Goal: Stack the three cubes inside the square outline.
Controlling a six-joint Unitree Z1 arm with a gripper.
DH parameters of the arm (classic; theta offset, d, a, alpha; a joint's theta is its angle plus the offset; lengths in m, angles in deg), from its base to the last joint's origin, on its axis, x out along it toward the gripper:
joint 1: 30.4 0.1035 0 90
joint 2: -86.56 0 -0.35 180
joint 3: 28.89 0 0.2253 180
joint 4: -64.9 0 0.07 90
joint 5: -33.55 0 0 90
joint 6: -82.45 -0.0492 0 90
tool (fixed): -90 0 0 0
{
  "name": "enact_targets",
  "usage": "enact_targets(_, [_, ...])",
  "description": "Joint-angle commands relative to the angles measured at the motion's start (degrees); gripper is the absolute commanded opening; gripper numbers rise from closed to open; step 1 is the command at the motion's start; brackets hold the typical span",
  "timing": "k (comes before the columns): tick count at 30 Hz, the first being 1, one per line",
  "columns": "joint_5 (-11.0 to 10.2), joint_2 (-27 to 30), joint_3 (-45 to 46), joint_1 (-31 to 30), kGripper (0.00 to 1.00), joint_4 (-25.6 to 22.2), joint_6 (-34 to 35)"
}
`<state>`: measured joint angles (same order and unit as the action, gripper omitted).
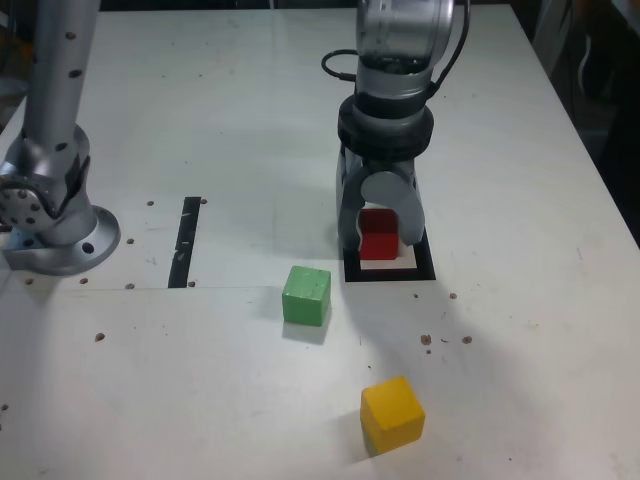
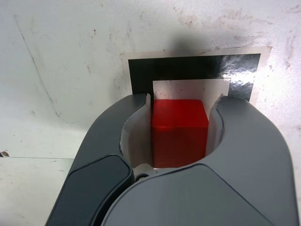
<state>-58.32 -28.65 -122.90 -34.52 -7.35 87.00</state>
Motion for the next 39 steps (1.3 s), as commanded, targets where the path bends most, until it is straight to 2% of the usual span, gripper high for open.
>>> enact_targets(1, [0.22, 0.05, -0.54, -0.10, 0.74, -0.63, -0.54])
enact_targets(4, [0.26, 0.79, -0.89, -0.10, 0.83, -1.96, -0.93])
enact_targets(14, [0.30, 5.84, -1.66, -0.13, 0.99, -8.19, -1.34])
enact_targets(18, [0.73, 9.42, -1.04, -0.41, 0.99, -9.76, -5.67])
enact_targets(22, [1.23, 15.50, 2.64, -0.78, 0.99, -10.49, -10.16])
enact_targets(27, [0.96, 20.95, 6.95, -4.35, 0.99, -11.26, -9.18])
enact_targets(33, [0.84, 18.98, 7.34, -12.39, 0.99, -11.05, -3.01])
enact_targets(39, [0.90, 15.47, 4.03, -16.73, 0.99, -11.44, -0.86])
